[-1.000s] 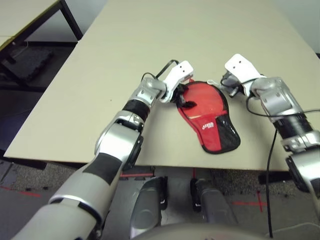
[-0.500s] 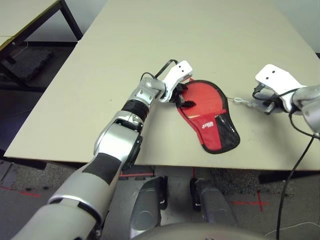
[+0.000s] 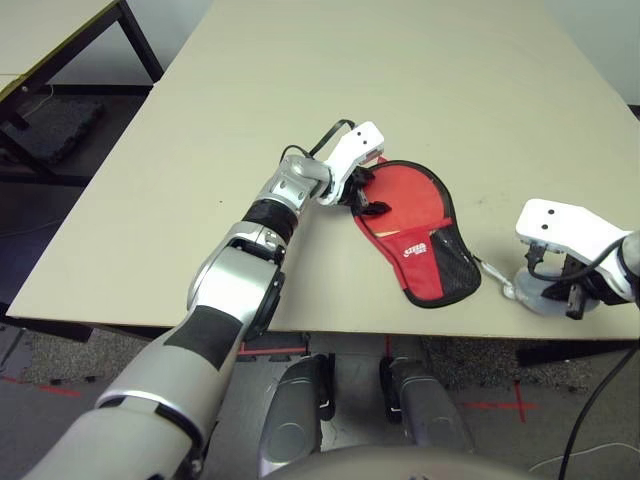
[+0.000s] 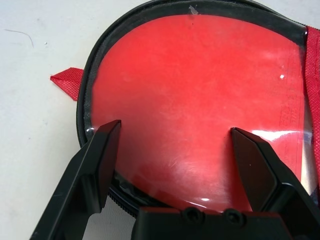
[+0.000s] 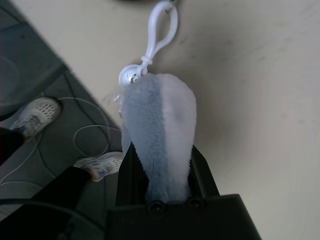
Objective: Store the ping-pong paddle in its case and zip it.
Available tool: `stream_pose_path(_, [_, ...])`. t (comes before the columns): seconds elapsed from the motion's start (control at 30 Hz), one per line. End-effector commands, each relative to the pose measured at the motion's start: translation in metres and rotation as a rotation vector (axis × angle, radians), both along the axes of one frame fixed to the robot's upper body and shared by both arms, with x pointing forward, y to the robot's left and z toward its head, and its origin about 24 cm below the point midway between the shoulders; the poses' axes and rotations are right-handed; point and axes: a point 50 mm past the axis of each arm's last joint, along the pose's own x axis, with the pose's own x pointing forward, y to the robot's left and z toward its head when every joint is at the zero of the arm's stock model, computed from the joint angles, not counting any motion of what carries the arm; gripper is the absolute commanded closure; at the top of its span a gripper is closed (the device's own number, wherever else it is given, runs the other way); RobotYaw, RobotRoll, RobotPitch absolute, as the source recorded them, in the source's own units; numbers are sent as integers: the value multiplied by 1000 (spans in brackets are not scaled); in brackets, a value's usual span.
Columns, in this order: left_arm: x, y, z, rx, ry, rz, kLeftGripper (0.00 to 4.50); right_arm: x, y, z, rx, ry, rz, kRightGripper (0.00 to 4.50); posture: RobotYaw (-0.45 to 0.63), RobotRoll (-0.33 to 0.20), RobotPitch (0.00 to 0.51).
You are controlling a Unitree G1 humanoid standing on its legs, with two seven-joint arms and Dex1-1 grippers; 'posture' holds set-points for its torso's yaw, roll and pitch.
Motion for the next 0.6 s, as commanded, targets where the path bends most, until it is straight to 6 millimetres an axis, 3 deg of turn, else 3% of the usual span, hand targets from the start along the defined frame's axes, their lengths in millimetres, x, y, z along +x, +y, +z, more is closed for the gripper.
stream_pose_path(0.03, [-15, 23, -53, 175, 166, 72, 0, -1, -2, 2, -14, 8, 7, 4239, -193, 0, 203])
stream_pose_path(0.17, [-14, 25, -52, 176, 163, 77, 0, -3, -1, 2, 11, 32, 2, 4239, -191, 0, 201])
stream_pose_path(0.3, [-14, 26, -52, 175, 160, 81, 0, 8, 1, 4, 30, -27, -12, 4239, -185, 0, 199])
stream_pose_path(0.43, [-13, 28, -50, 161, 155, 84, 0, 12, 1, 14, 73, -21, -37, 3247, -185, 0, 198])
stream_pose_path(0.6, [-11, 30, -41, 135, 144, 68, 0, 8, 2, 46, 230, 79, -93, 1561, -165, 0, 192])
